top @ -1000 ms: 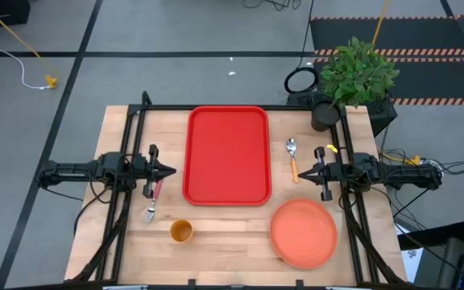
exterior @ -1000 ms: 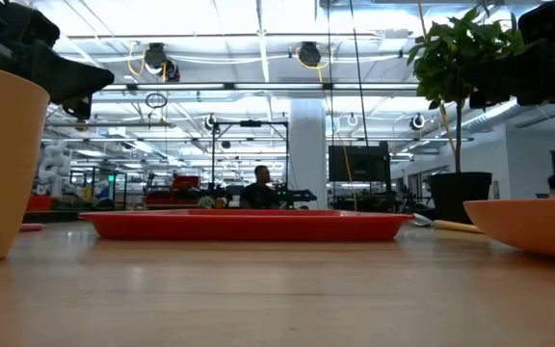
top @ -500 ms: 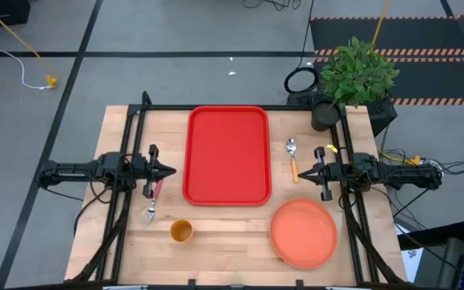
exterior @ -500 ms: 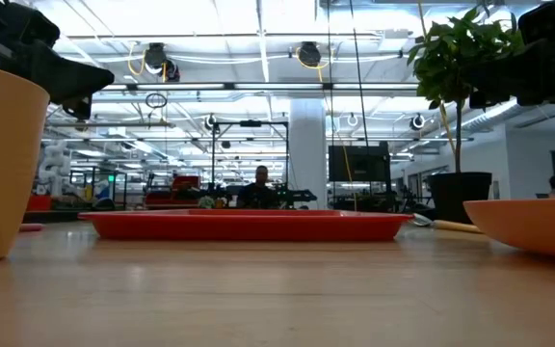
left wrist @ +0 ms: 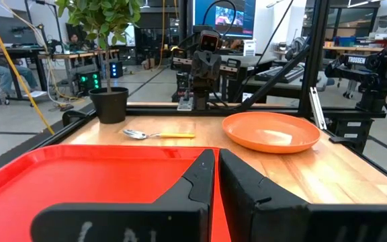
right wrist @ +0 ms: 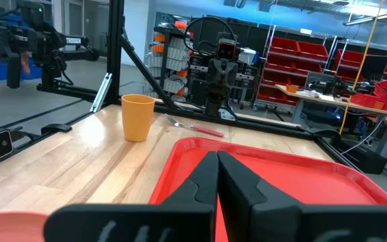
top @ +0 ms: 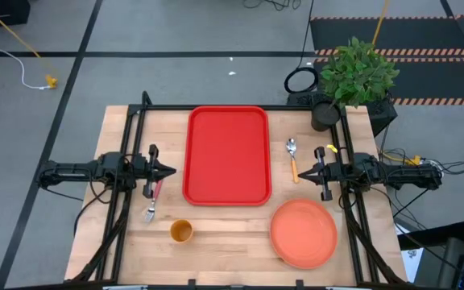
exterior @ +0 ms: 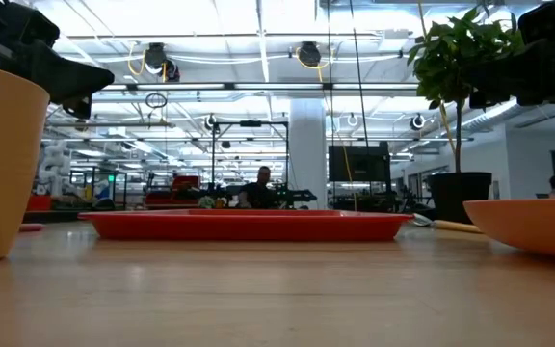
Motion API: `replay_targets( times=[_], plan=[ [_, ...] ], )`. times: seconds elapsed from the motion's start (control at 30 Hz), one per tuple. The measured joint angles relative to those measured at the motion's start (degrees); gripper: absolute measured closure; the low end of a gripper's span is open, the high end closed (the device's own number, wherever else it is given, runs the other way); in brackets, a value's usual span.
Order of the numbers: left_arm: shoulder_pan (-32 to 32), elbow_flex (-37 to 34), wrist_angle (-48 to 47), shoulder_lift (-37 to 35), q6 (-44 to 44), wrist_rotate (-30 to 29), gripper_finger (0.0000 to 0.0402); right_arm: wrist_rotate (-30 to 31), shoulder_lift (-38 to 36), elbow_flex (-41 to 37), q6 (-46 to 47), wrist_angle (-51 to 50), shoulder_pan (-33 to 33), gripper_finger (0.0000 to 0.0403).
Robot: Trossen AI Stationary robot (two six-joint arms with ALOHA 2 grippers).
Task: Pick and place plate/cup/fork/spoon on tray
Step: Put the yellow cup on the red serving tray
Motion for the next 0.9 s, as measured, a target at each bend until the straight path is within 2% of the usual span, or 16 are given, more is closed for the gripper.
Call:
replay_targets(
  times=[0.3,0.4,0.53,0.6,0.67,0.8,0.9],
  plan=[
    [0.05,-0.02,1.25,0.01,-0.39,-0.31,0.0376,0.0,-0.02,0.0,0.0,-0.02,0.0,0.0403],
    [0.82,-0.02,11.17,0.11,1.14,-3.67,0.0376,-0.02,0.0,0.01,0.0,-0.02,-0.01,0.0403],
    [2.18,-0.02,34.79,0.07,6.25,-7.27,0.0376,-0.02,-0.02,0.0,0.0,-0.02,0.0,0.0403],
    [2.3,-0.02,46.22,0.09,3.66,-7.39,0.0376,-0.01,-0.02,0.0,0.0,-0.01,0.0,0.0403],
    [2.3,0.02,53.5,0.04,-3.19,-7.59,0.0376,0.0,-0.01,0.01,0.0,0.0,-0.01,0.0403],
    [2.3,0.04,59.8,0.07,-11.29,-7.8,0.0376,-0.02,0.0,0.02,0.0,0.0,-0.02,0.0403],
    [2.3,1.09,57.99,0.11,-11.68,-10.87,0.0376,-0.01,-0.01,0.01,0.0,-0.01,-0.01,0.0403]
  ],
)
